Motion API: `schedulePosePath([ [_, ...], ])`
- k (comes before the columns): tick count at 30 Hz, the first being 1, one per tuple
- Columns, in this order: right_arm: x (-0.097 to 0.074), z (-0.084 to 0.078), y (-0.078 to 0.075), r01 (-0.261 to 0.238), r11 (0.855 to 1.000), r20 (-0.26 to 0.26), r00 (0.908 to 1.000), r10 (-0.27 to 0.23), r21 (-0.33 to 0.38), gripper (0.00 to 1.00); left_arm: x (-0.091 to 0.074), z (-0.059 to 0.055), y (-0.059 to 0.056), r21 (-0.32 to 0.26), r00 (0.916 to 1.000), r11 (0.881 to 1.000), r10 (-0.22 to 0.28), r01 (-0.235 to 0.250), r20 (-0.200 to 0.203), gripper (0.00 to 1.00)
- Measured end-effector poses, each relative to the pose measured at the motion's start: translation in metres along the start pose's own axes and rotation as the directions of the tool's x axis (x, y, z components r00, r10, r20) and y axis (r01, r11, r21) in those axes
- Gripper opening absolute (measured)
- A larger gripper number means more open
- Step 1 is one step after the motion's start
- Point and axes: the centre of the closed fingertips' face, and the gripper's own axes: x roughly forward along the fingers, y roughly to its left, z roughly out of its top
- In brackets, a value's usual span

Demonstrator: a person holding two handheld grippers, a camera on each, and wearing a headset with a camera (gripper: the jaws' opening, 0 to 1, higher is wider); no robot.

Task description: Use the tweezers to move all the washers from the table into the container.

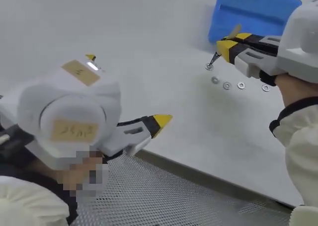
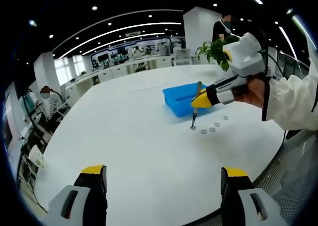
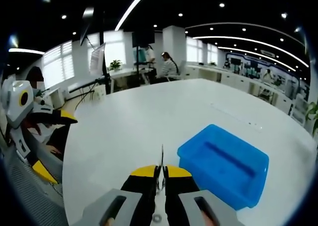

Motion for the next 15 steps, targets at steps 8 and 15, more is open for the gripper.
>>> schedulePosePath([
  [8, 0.0025, 0.0008, 0.0018, 0.005, 1.000, 0.014, 0.9999, -0.005, -0.025, 0.01, 0.0012, -0.0009, -0.0012, 0.002, 1.0000, 1.000, -0.005, 0.005, -0.006, 0.99],
  [15, 0.0078, 0.0008, -0.0025, 0.009, 0.997, 0.019, 0.9998, -0.007, -0.079, 0.00, 0.0016, -0.0007, -0.0009, 0.006, 1.0000, 1.000, -0.001, 0.001, -0.006, 0.99],
])
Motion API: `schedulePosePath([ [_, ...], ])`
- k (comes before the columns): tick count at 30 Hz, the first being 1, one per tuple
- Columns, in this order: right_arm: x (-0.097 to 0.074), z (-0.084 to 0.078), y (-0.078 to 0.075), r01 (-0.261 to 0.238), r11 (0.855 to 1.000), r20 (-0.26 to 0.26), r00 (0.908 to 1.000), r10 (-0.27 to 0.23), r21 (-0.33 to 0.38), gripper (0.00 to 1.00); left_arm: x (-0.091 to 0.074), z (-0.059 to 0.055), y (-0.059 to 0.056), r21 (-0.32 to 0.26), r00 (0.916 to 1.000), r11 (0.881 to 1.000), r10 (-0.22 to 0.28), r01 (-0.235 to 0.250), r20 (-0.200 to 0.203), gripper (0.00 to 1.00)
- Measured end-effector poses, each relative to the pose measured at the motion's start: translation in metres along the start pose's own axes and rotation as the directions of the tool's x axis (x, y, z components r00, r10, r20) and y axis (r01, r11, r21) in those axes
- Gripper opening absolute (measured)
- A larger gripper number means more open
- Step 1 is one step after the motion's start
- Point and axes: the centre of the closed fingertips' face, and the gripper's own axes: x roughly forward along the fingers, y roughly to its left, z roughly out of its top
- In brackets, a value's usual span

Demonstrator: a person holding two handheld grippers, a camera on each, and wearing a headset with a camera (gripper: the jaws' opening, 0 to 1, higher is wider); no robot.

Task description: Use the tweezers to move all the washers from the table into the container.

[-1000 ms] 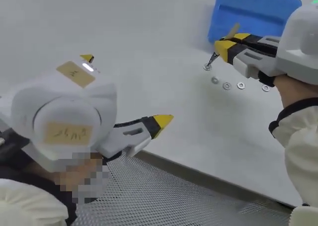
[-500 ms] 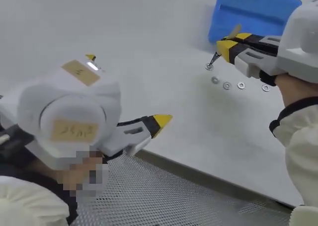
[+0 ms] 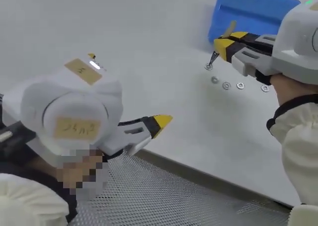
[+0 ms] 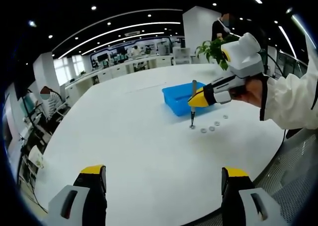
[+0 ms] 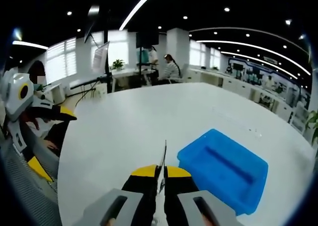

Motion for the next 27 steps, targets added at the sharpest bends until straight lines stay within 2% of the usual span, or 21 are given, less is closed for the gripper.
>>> schedulePosePath([
  [2, -0.0008, 0.0022, 0.0015, -0.010, 1.000, 0.000, 1.0000, 0.010, 0.023, 0.00, 0.0004, -0.0007, 0.0003, -0.001, 1.0000, 1.000, 0.001, -0.001, -0.003, 0.99],
  [6, -0.0020, 0.0021, 0.0027, 0.000, 1.000, -0.009, 1.0000, 0.000, 0.009, 0.00, 0.0008, -0.0012, 0.0012, 0.001, 1.0000, 1.000, 0.005, -0.005, -0.004, 0.99],
  [11, -0.0044, 0.0029, 0.0010, -0.008, 0.999, -0.031, 0.9995, 0.009, 0.042, 0.00, 0.0009, -0.0013, 0.0009, 0.003, 1.0000, 1.000, 0.003, -0.003, -0.003, 0.99],
  [20, -0.0069, 0.0040, -0.0010, -0.006, 0.997, -0.015, 0.9999, 0.007, 0.081, 0.01, 0.0009, -0.0011, 0.0008, 0.005, 1.0000, 1.000, 0.003, -0.003, 0.000, 0.99],
  [24, -0.0068, 0.0018, 0.0012, 0.013, 0.998, -0.017, 0.9998, -0.012, 0.056, 0.02, 0.0009, -0.0017, 0.0012, 0.008, 1.0000, 1.000, 0.006, -0.006, -0.003, 0.99],
  [27, -0.0064, -0.0013, 0.0042, 0.002, 0.998, -0.027, 0.9996, 0.000, 0.068, 0.02, 0.0008, -0.0015, 0.0020, 0.006, 1.0000, 1.000, 0.009, -0.009, -0.002, 0.99],
])
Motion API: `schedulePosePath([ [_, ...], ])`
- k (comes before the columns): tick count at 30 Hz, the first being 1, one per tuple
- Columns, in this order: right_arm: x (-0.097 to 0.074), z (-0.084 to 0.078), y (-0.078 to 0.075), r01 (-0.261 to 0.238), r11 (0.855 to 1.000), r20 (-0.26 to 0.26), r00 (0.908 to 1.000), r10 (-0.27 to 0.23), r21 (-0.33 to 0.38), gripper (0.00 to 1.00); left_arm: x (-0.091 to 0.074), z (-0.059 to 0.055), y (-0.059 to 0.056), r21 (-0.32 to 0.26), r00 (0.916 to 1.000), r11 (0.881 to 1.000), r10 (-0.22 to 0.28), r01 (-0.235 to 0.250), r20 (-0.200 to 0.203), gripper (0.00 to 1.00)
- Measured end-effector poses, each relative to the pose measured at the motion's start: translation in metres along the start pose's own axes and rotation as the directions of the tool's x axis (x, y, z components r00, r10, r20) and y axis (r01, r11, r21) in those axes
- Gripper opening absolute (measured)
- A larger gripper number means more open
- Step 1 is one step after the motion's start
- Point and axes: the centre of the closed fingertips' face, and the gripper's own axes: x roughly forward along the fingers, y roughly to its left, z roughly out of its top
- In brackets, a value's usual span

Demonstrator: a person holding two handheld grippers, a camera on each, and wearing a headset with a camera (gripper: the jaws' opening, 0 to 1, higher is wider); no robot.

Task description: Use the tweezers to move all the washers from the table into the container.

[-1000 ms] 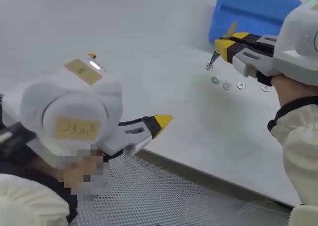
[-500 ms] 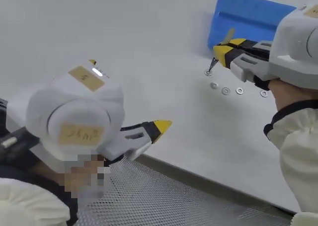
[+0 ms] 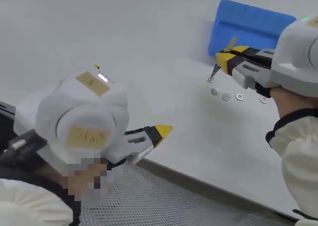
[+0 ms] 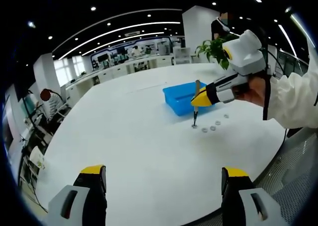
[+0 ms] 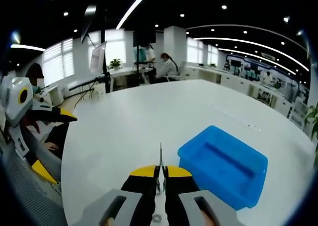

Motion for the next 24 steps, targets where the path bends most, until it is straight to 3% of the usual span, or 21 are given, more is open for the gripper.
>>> schedulePosePath([
  [7, -0.0025, 0.0000, 0.0014, 0.004, 1.000, 0.003, 1.0000, -0.004, -0.028, 0.02, 0.0003, -0.0014, -0.0003, 0.004, 1.0000, 1.000, -0.001, 0.001, -0.008, 0.99],
  [12, -0.0057, -0.0017, 0.0067, 0.011, 0.994, 0.002, 0.9999, -0.011, -0.108, 0.02, 0.0003, -0.0023, -0.0007, 0.008, 0.9999, 1.000, -0.002, 0.002, -0.013, 0.99],
  [19, -0.0069, -0.0018, 0.0069, 0.025, 0.994, 0.012, 0.9996, -0.024, -0.104, 0.02, 0.0002, -0.0035, -0.0010, 0.014, 0.9998, 1.000, -0.002, 0.002, -0.020, 0.99],
  [24, -0.0059, -0.0001, 0.0010, 0.027, 0.998, 0.002, 0.9996, -0.027, -0.053, 0.01, 0.0003, -0.0037, -0.0008, 0.016, 0.9998, 1.000, -0.001, 0.001, -0.022, 0.99],
])
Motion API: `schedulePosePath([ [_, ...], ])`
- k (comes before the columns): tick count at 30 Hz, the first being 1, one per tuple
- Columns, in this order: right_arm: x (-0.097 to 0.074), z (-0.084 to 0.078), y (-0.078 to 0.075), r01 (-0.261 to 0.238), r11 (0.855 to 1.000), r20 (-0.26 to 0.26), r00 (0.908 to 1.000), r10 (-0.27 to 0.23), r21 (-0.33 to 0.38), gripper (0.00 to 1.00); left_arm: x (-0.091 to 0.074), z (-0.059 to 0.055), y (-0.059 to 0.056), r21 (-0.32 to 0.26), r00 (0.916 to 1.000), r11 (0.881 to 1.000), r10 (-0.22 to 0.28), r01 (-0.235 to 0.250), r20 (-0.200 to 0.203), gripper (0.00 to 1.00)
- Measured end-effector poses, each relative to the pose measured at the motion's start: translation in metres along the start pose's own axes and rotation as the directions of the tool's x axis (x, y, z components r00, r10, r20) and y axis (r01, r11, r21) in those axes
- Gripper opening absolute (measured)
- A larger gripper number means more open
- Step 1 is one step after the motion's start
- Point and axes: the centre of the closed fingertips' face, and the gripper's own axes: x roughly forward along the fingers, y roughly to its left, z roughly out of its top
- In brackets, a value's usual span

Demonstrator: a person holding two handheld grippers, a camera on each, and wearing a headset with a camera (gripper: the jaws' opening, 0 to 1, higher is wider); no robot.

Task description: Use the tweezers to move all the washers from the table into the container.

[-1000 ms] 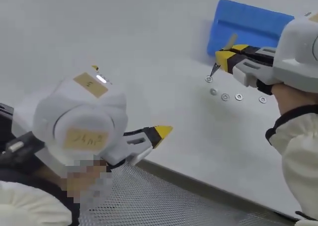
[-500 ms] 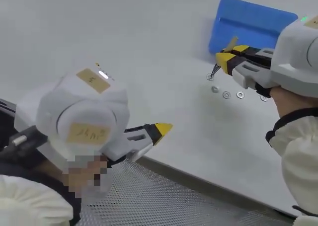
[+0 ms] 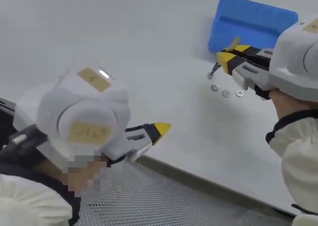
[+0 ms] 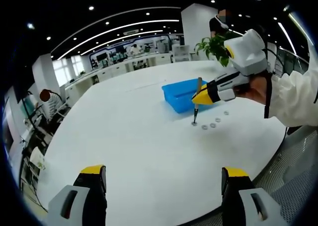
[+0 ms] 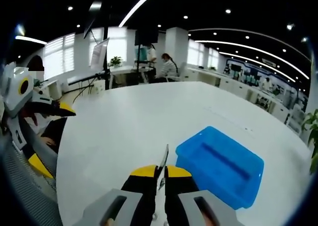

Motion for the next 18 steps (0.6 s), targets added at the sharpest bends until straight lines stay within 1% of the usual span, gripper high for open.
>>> schedulePosePath([
  [2, 0.000, 0.000, 0.002, -0.010, 1.000, -0.016, 0.9998, 0.010, 0.004, 0.00, 0.000, 0.001, 0.000, 0.000, 1.0000, 1.000, -0.002, 0.002, 0.002, 0.99],
  [4, 0.000, 0.000, 0.004, -0.013, 1.000, -0.024, 0.9996, 0.012, -0.021, 0.00, -0.001, 0.004, -0.003, -0.004, 0.9997, 1.000, -0.015, 0.015, 0.021, 0.99],
  [5, 0.000, 0.000, 0.006, -0.016, 1.000, -0.025, 0.9996, 0.015, -0.025, 0.00, -0.001, 0.004, -0.003, -0.002, 0.9996, 1.000, -0.016, 0.017, 0.022, 0.99],
  [7, -0.001, 0.000, 0.006, -0.023, 1.000, -0.031, 0.9993, 0.022, -0.019, 0.00, -0.001, 0.004, -0.005, -0.001, 0.9994, 1.000, -0.026, 0.026, 0.021, 0.99],
  [8, -0.001, 0.000, 0.007, -0.026, 1.000, -0.035, 0.9991, 0.025, -0.017, 0.00, -0.002, 0.006, -0.007, 0.000, 0.9988, 0.999, -0.039, 0.039, 0.029, 0.99],
  [10, -0.003, 0.001, 0.007, -0.029, 1.000, -0.041, 0.9988, 0.029, -0.011, 0.00, -0.002, 0.006, -0.008, 0.008, 0.9987, 0.999, -0.041, 0.041, 0.031, 0.99],
  [13, -0.012, 0.010, 0.007, -0.029, 1.000, -0.019, 0.9994, 0.029, 0.001, 0.00, -0.002, 0.004, -0.009, 0.016, 0.9989, 0.999, -0.043, 0.042, 0.020, 0.99],
  [18, -0.022, 0.026, 0.006, -0.027, 1.000, 0.005, 0.9996, 0.027, 0.001, 0.00, -0.003, 0.006, -0.008, 0.024, 0.9988, 0.999, -0.037, 0.037, 0.032, 0.99],
])
